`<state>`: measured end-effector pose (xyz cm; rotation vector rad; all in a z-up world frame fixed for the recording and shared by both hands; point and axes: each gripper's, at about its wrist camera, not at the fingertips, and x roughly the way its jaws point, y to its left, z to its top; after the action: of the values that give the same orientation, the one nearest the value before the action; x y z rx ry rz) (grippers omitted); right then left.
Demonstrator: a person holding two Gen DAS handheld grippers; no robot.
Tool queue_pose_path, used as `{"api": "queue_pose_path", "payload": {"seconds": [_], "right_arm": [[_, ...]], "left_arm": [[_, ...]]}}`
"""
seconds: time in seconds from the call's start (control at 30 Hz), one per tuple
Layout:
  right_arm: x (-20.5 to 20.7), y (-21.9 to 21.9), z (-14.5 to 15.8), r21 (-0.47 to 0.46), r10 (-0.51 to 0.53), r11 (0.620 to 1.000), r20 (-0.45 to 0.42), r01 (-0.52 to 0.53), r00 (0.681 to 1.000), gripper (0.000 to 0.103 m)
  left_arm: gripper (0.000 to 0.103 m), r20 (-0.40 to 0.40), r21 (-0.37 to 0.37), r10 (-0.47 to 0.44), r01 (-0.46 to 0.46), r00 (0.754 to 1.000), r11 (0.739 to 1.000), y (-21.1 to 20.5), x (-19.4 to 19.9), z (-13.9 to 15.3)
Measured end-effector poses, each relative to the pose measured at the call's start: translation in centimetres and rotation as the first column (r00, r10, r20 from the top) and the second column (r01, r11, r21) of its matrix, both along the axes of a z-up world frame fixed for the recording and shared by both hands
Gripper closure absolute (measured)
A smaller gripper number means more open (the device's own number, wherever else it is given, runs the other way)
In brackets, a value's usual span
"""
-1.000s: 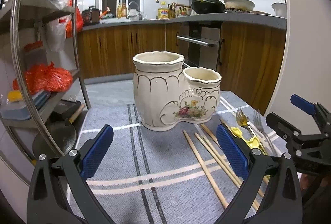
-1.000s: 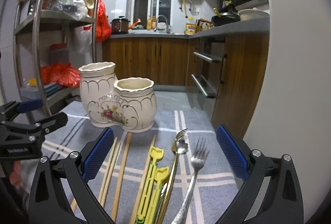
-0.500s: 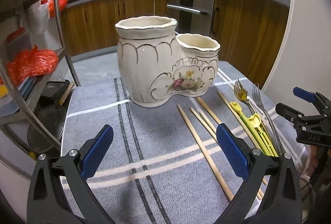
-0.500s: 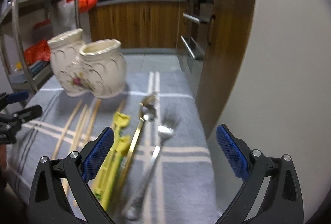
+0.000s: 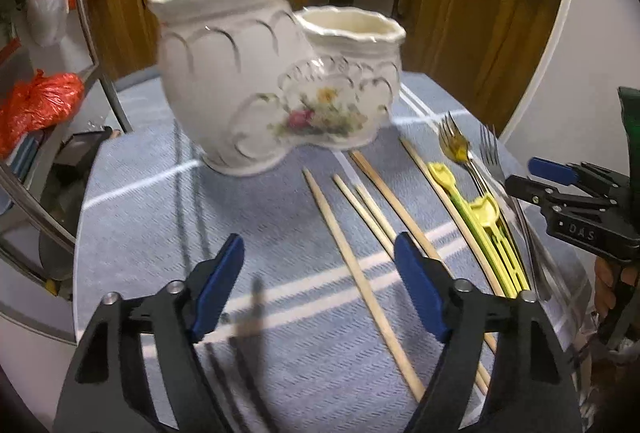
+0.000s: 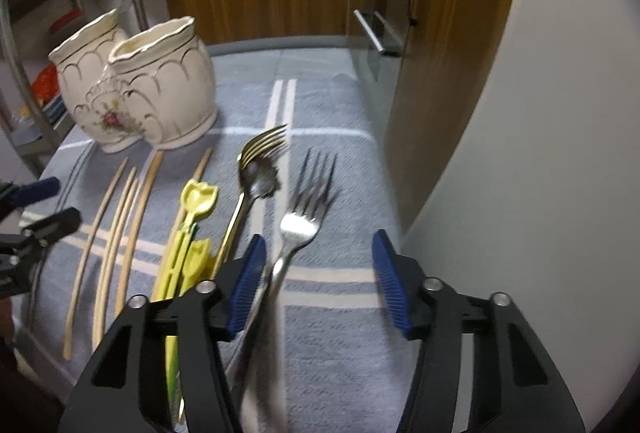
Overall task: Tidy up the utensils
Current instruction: 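Grasp a wooden chopstick with the left tool while the right tool grasps the silver fork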
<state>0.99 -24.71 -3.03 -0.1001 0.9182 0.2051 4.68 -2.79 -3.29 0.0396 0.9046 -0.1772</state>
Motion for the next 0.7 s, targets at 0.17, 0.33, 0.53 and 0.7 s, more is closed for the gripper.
{"api": "queue_pose_path", "payload": {"seconds": [0.17, 0.33, 0.53, 0.7], "right_arm": [[-0.4, 0.3, -0.5, 0.021, 0.024, 1.0, -0.03, -0.024, 0.999, 0.064], [-1.1, 0.9, -0.3, 0.019, 0.052, 0.999, -0.04, -0.051, 0.998, 0.072], [-0.7, 1.0, -0.3, 0.046, 0.061, 0.997, -0.061, -0.058, 0.996, 0.086], [-0.4, 0.7, -0.5, 0.048, 0.095, 0.995, -0.066, -0.092, 0.993, 0.093]], "left_arm": [[0.044, -0.034, 0.011, -0.015, 0.015, 0.999, 1.0, -1.1, -0.1, -0.9], [0.058, -0.041, 0.048, -0.023, 0.025, 0.999, 0.999, -1.8, -0.5, -1.4], [0.092, -0.047, 0.046, -0.055, 0.057, 0.997, 0.997, -1.3, 0.1, -1.3], [0.096, -0.07, 0.035, -0.127, 0.13, 0.989, 0.991, -0.2, 0.8, -1.0]]}}
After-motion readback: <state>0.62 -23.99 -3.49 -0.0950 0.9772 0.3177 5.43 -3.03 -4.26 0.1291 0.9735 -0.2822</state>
